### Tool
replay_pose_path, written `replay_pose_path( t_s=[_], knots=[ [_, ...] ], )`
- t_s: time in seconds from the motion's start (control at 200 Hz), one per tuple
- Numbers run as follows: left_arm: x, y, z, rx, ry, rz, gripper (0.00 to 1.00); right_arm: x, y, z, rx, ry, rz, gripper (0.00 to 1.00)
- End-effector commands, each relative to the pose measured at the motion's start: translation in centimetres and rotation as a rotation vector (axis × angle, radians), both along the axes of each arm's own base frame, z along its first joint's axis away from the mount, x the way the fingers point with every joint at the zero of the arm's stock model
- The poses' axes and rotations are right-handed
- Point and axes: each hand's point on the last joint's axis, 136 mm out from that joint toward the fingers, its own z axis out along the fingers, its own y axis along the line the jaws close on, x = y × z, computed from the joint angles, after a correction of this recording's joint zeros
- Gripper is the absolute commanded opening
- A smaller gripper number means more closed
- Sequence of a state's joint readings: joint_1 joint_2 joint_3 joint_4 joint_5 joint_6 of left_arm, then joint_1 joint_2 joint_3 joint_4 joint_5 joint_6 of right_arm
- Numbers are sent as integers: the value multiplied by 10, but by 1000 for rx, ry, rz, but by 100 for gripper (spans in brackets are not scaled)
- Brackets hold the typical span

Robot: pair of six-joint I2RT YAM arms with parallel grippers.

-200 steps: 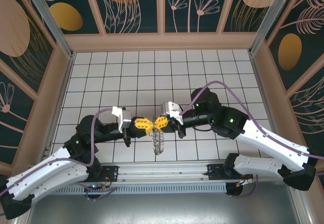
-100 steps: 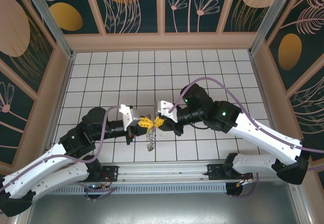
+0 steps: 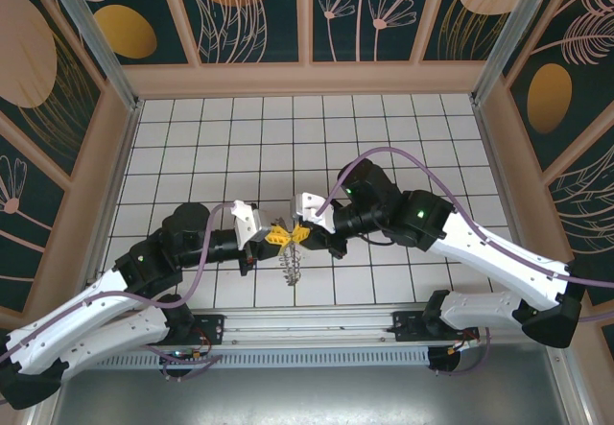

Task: Put the keys on the keyring

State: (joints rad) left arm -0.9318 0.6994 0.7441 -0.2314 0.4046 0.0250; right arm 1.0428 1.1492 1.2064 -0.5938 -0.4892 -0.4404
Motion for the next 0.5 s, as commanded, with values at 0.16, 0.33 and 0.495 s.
replay_pose_path(
  t_s=[0.16,0.33,0.495],
  knots=[
    [-10,4,18,-156,-2,-17,0,-10,3,35,137,-59,41,10],
    [-20,8,38,-302,-19,-53,0,-17,0,31,165,-24,52,24],
    [-26,11,49,-375,-28,-76,0,-20,-3,28,183,-4,50,28]
  ],
)
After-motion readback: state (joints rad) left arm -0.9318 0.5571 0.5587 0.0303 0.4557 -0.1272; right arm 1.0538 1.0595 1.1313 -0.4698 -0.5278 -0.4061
